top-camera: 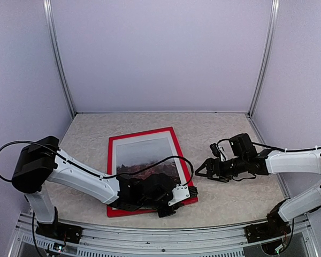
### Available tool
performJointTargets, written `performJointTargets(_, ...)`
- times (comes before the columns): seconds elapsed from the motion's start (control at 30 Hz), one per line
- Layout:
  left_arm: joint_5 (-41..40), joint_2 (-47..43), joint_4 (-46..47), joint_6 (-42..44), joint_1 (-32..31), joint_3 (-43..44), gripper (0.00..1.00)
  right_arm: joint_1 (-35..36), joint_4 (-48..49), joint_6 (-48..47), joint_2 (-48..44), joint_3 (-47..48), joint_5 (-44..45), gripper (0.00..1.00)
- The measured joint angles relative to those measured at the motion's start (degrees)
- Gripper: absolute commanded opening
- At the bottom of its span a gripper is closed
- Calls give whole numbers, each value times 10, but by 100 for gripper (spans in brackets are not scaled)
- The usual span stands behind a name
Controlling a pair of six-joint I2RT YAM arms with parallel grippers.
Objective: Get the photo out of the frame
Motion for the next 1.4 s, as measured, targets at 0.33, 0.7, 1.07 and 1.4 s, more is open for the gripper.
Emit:
performJointTargets(0.33, 12, -56, 9, -19, -8, -6, 0, 0, 143, 106, 57, -12, -127, 84)
performJointTargets(0.7, 11, -57, 17, -23, -25, -9, 0, 0, 318, 224, 127, -26, -206, 52)
performJointTargets(1.07, 0, -64, 38, -24, -26, -14, 3, -5, 360, 268, 143, -31, -225, 0)
performJointTargets(1.4, -3, -108, 55, -26, -27, -23, 71, -8, 232, 214, 93, 10, -201, 0)
